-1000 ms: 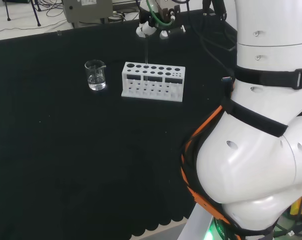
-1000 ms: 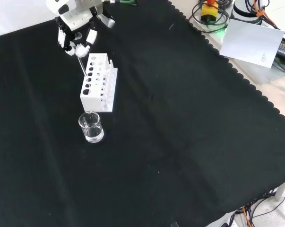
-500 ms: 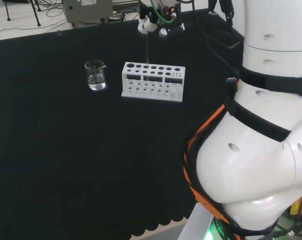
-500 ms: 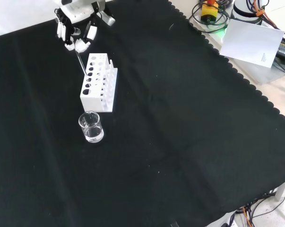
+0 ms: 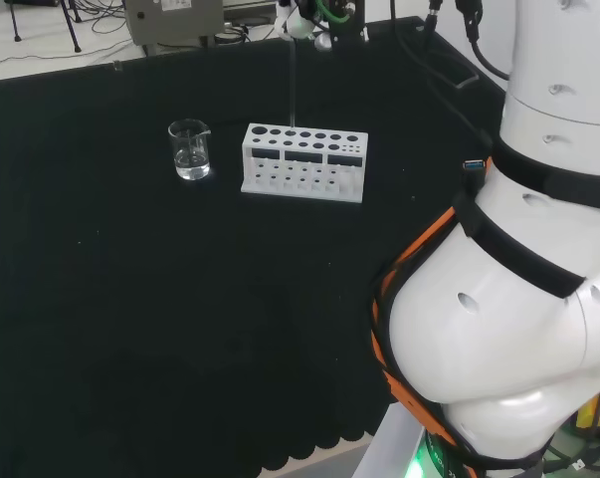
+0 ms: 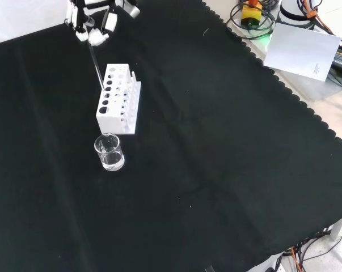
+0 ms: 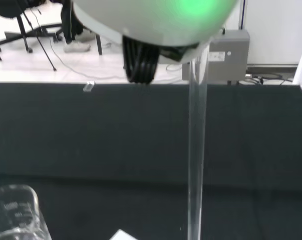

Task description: Take the glass rod from the white test tube rack.

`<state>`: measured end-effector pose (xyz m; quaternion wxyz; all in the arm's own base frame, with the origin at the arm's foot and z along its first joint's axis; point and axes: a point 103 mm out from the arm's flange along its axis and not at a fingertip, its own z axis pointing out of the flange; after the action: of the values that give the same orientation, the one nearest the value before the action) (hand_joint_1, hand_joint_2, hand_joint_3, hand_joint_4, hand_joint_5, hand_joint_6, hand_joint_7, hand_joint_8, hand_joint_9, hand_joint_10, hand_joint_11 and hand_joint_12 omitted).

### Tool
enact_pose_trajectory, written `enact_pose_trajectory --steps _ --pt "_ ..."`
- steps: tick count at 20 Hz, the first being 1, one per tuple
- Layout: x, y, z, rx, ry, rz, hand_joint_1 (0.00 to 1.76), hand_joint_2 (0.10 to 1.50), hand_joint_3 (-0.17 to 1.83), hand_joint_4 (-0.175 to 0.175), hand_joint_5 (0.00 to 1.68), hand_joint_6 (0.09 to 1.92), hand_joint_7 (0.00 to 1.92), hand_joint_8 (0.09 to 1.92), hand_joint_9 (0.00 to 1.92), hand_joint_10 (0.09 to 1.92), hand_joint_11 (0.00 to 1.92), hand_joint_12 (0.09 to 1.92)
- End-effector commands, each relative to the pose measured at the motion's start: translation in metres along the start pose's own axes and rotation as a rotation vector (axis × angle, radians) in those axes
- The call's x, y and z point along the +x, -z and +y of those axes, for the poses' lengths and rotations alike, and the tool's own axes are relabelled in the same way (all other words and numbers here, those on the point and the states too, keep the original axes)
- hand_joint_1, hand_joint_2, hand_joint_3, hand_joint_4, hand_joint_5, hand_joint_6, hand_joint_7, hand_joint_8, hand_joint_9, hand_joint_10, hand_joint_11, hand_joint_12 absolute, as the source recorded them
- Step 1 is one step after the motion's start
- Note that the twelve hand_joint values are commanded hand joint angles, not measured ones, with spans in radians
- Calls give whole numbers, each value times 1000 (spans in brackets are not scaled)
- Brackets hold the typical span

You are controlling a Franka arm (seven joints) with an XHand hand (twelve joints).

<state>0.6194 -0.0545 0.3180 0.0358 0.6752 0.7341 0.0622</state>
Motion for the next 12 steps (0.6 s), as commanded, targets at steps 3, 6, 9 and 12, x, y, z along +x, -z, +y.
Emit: enact_pose_trajectory --steps 3,6,9,12 --pt "10 42 -21 -96 -31 73 1327 506 947 -175 1400 337 1249 1107 1665 790 1667 660" --pt "15 51 -25 -108 -41 76 1327 504 948 -175 1408 321 1250 1105 1667 782 1671 653" --pt "23 57 -28 -116 -33 66 1327 503 949 -175 1410 317 1250 1106 1668 780 1672 651" --pt "29 60 -29 -121 -24 64 1327 502 951 -175 1412 315 1250 1105 1670 779 1674 651"
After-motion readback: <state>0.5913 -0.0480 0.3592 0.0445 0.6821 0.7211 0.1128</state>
